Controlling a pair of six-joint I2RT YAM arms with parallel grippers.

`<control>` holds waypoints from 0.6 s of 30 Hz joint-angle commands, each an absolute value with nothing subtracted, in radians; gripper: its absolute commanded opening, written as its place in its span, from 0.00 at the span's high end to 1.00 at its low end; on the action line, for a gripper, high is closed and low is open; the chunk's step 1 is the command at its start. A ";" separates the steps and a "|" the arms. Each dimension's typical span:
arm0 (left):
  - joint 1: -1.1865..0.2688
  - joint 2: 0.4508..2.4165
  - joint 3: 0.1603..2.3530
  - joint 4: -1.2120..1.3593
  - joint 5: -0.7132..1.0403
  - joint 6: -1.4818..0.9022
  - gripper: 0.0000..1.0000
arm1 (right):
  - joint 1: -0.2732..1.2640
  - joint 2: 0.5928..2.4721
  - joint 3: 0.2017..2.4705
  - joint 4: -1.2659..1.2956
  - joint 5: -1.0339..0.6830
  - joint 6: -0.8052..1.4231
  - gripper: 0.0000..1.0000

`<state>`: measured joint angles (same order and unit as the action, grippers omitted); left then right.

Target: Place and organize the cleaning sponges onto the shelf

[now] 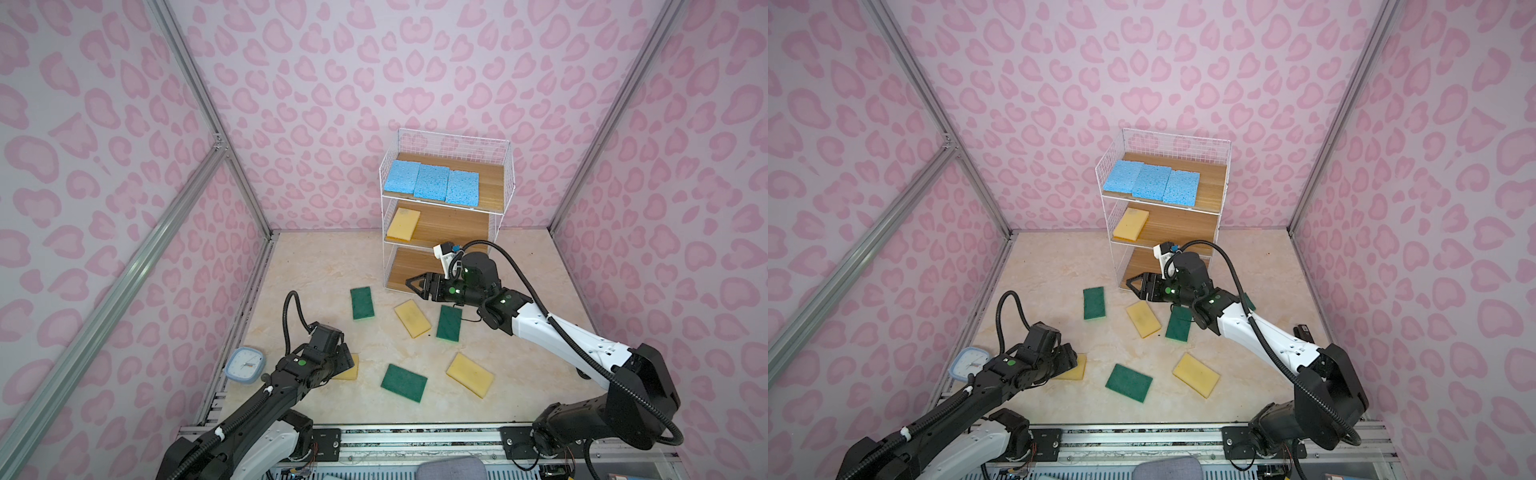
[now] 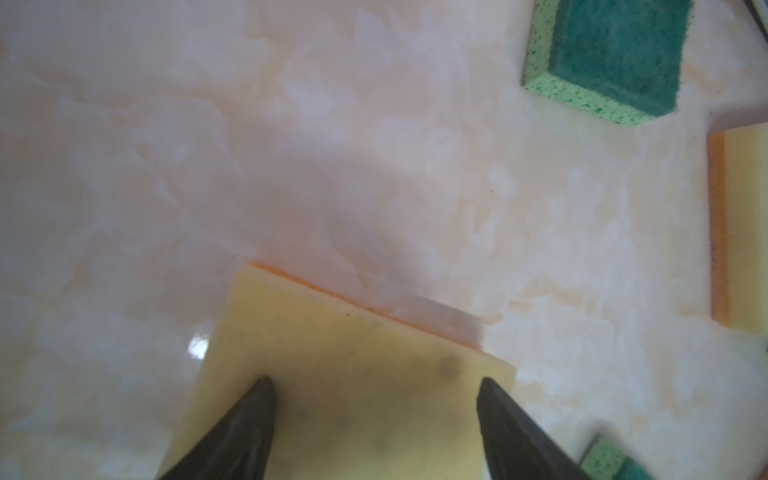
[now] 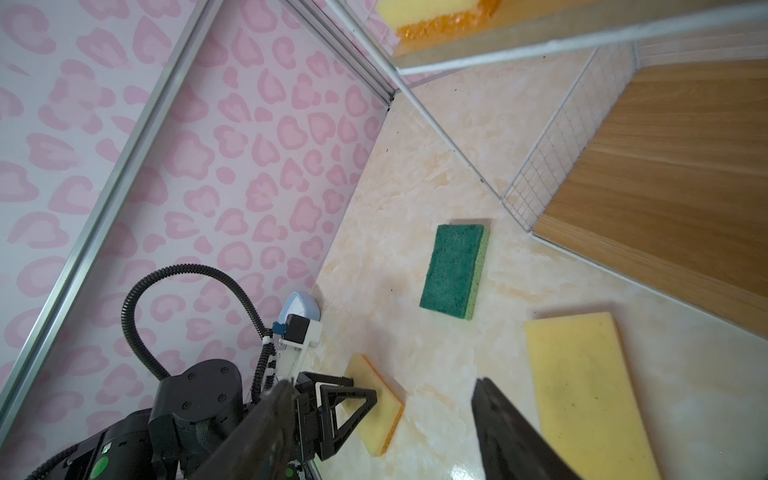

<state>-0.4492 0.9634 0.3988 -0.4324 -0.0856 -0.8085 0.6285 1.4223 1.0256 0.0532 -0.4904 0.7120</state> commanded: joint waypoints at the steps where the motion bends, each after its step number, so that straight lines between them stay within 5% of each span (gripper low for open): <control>1: -0.488 1.025 0.406 -0.313 -0.062 -0.844 0.22 | 0.629 1.408 0.992 0.044 -0.510 0.682 0.30; 12: -0.590 1.241 0.643 -0.220 -0.067 -0.777 0.23 | 0.564 1.362 0.897 0.008 -0.597 0.647 0.31; 18: -0.594 1.145 0.712 -0.309 -0.113 -0.739 0.26 | 0.572 1.406 0.913 -0.031 -0.632 0.598 0.33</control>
<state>-0.5922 1.1961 0.6903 -0.2676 -0.0792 -0.7715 0.5625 1.3853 0.9070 -0.0105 -0.5983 0.6373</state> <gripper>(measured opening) 0.756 0.674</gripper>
